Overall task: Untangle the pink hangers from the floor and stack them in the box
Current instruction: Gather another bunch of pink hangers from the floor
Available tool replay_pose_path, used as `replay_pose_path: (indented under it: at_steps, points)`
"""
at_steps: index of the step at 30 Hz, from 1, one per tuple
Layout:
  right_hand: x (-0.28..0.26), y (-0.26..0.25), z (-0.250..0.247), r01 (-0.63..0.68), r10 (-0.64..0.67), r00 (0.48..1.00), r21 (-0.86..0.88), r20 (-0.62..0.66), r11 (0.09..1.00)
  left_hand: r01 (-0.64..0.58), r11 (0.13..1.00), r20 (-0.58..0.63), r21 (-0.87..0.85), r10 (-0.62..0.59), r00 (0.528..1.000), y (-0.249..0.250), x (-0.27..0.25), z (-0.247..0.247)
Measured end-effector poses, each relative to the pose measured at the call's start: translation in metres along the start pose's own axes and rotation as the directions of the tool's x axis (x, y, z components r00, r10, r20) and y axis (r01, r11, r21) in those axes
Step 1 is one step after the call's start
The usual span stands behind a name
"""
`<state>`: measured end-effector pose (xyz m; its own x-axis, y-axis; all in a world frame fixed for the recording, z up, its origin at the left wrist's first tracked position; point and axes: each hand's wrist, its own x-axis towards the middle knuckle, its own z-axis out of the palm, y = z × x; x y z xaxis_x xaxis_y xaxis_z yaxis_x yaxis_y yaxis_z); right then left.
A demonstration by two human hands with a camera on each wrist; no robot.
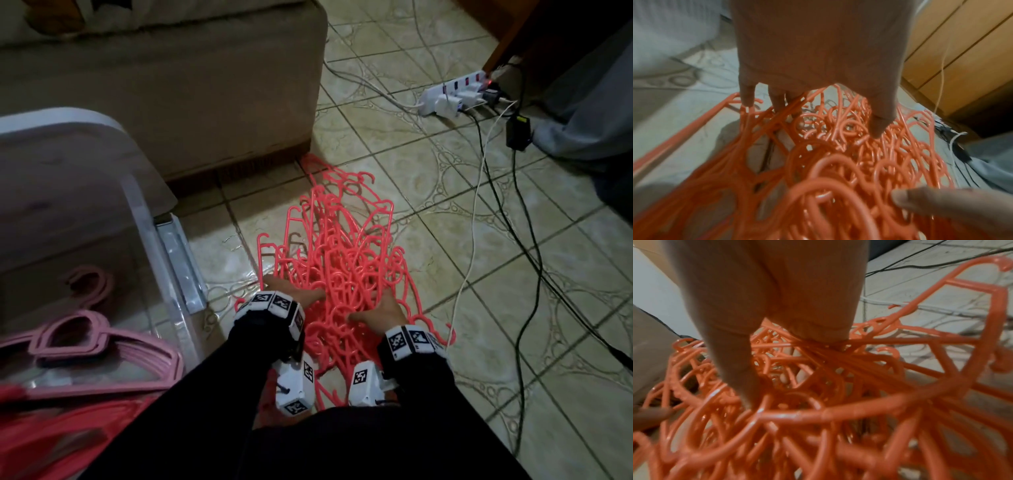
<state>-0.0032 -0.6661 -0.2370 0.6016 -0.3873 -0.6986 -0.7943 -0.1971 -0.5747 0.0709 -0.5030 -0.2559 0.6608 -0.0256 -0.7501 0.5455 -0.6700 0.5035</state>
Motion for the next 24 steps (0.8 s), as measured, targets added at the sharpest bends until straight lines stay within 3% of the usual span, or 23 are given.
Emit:
replay_pose_path:
  at_steps: [3,6,10,14,18,24]
  points:
    - [-0.003,-0.001,-0.002,0.053,-0.053,0.999,0.020,0.012,0.998,-0.019,0.998,-0.104,-0.065,0.013,0.995,0.005,-0.007,-0.005]
    - [-0.005,-0.002,-0.006,0.086,-0.087,0.996,0.063,0.013,0.994,-0.025,0.998,-0.081,-0.062,0.020,0.997,0.005,-0.010,-0.011]
    - [-0.014,-0.004,-0.015,0.123,-0.123,0.992,0.015,0.017,0.992,-0.134,0.991,-0.029,-0.021,0.134,0.991,0.007,-0.016,-0.013]
    - [-0.026,-0.015,-0.022,0.211,-0.210,0.976,0.013,-0.052,0.977,-0.243,0.970,-0.111,0.004,0.242,0.964,0.017,-0.029,-0.019]
    - [-0.042,-0.038,-0.028,0.348,-0.347,0.933,-0.016,-0.097,0.938,-0.338,0.941,-0.165,0.016,0.336,0.927,0.034,-0.048,-0.035]
    - [-0.067,-0.067,-0.038,0.523,-0.525,0.834,-0.057,-0.168,0.850,-0.525,0.851,-0.213,-0.031,0.507,0.835,0.054,-0.074,-0.066]
